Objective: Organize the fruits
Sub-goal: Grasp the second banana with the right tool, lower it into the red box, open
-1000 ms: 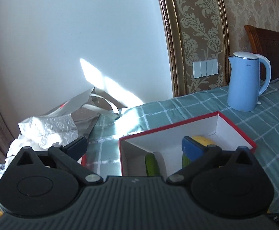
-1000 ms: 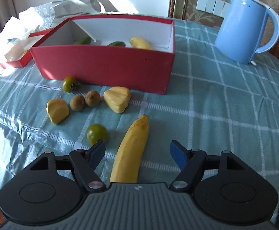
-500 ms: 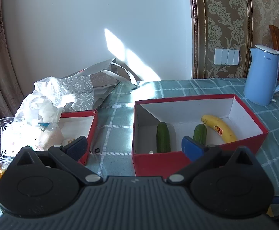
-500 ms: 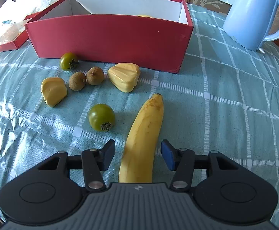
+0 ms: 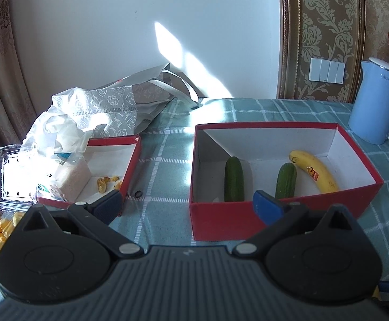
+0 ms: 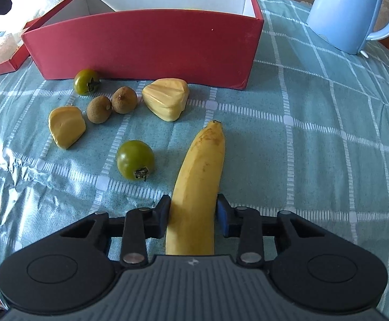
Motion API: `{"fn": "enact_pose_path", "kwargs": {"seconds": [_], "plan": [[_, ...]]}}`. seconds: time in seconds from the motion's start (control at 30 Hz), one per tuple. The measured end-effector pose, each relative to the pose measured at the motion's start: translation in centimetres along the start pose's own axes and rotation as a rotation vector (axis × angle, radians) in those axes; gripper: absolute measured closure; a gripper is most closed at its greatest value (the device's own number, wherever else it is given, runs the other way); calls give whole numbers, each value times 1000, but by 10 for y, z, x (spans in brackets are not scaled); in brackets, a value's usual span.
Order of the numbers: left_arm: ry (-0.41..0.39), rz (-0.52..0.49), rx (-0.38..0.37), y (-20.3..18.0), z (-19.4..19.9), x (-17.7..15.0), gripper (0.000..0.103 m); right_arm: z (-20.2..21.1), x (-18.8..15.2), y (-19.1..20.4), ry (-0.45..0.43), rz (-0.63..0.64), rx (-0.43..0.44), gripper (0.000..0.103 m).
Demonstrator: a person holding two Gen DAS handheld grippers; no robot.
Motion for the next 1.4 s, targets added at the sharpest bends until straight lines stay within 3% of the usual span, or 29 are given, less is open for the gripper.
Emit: {"fn": "enact_pose_path", "kwargs": {"seconds": [0.27, 0.4, 0.6, 0.7, 0.83, 1.0, 1.13, 1.4], "plan": [[11, -10, 1, 0, -8, 0, 0, 5, 6, -8, 3, -32, 14, 71], [20, -3, -5, 2, -10, 2, 0, 30, 20, -16, -35, -50, 41, 71], [-11, 13, -23, 2, -7, 21, 0, 90, 92, -29, -180, -47, 143, 71], [-29, 19, -20, -5, -8, 30, 0, 95, 136, -32, -246, -30, 173, 71], [-51, 10, 19, -15, -10, 39, 0, 70, 195, -25, -298, 48, 172, 71], [-38, 11, 78, -21, -20, 45, 0, 12, 229, -4, -234, 114, 198, 71], [-24, -10, 132, -23, -34, 45, 0, -30, 232, 8, -150, 165, 191, 71], [-3, 35, 96, -18, -53, 37, 0, -60, 214, 27, -81, 246, 169, 68]]}}
Point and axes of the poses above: each gripper's, at about its wrist camera, not at the fingertips, and z roughly against the way its jaws point, y to its left, x to its top, the point moved 6 cm from there along -z, roughly the way its jaws point, and after that the axes turned 11 degrees about -x, right-handed, at the moved point
